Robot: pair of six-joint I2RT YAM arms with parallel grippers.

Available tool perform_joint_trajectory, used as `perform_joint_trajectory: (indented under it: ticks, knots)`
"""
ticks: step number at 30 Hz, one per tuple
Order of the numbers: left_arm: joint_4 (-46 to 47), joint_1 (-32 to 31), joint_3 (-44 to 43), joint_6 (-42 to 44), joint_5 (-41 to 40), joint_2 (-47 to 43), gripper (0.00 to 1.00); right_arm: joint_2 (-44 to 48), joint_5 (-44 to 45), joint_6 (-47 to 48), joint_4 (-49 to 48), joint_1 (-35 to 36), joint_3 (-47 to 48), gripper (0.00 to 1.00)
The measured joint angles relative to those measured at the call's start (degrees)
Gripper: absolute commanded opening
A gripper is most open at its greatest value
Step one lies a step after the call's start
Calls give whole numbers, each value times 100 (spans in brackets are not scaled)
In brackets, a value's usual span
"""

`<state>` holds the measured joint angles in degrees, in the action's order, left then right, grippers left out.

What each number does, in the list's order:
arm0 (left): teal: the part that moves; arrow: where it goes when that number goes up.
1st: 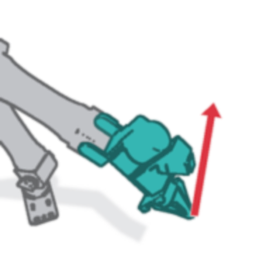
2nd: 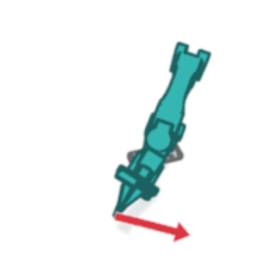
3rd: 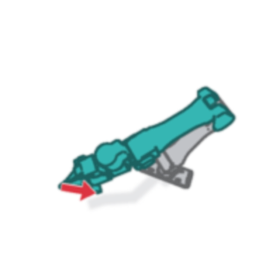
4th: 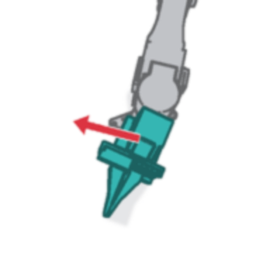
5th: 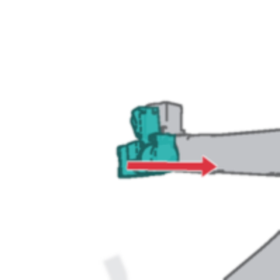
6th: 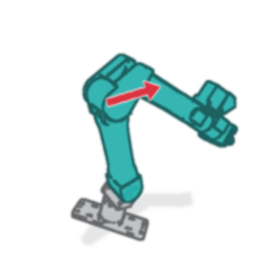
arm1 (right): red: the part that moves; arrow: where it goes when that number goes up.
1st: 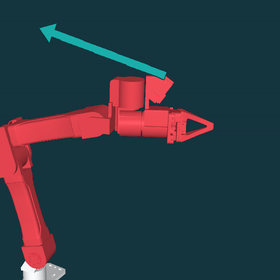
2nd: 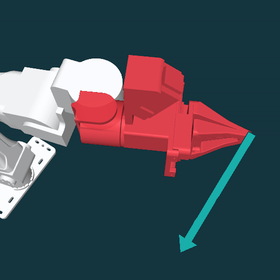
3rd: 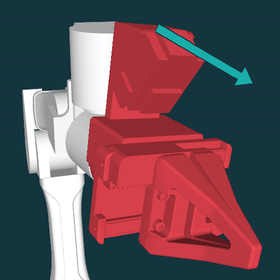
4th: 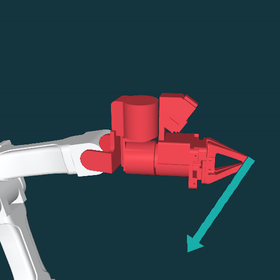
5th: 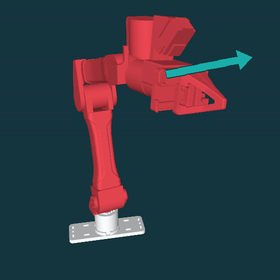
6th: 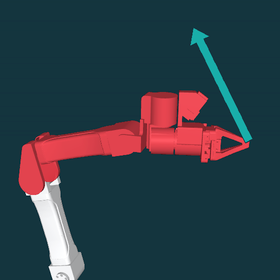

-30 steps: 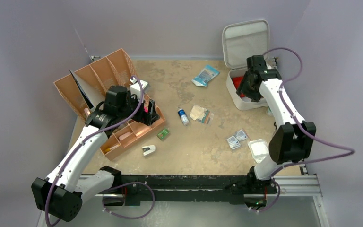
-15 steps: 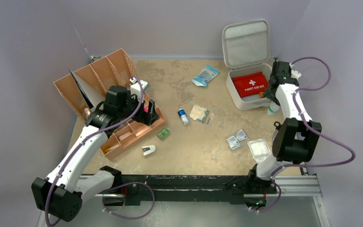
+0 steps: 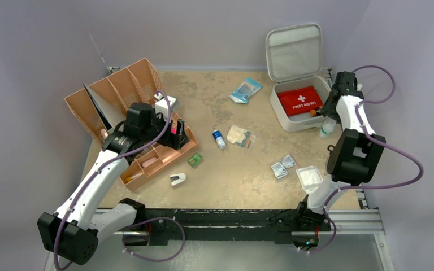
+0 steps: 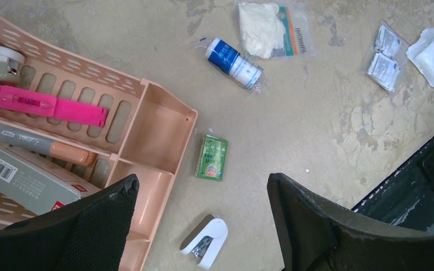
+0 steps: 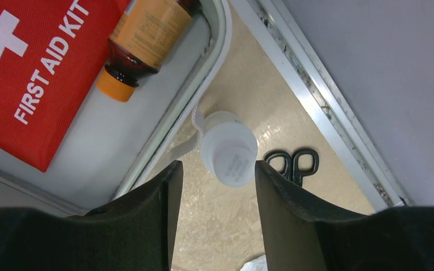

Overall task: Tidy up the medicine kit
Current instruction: Pick up the pill bottle at the center of the board.

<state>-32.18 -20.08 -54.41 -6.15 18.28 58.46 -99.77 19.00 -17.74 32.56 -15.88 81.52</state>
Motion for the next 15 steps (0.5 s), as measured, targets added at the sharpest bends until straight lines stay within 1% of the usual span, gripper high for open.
perform_joint_trajectory:
  ticks: [4,8,11,13,15]
  knots:
    - [-9,0,0,0,-13,0,82,-181,-68,157,0,-37,208,46]
    - [-9,0,0,0,-33,0,82,-264,-61,251,13,-37,236,44]
    - [-11,0,0,4,-61,0,82,-262,-50,310,0,-37,236,44]
    - [-11,0,0,7,-83,0,82,-262,-48,356,4,-37,234,47]
    - [-13,0,0,37,-101,0,82,-260,-44,400,-2,-39,214,48]
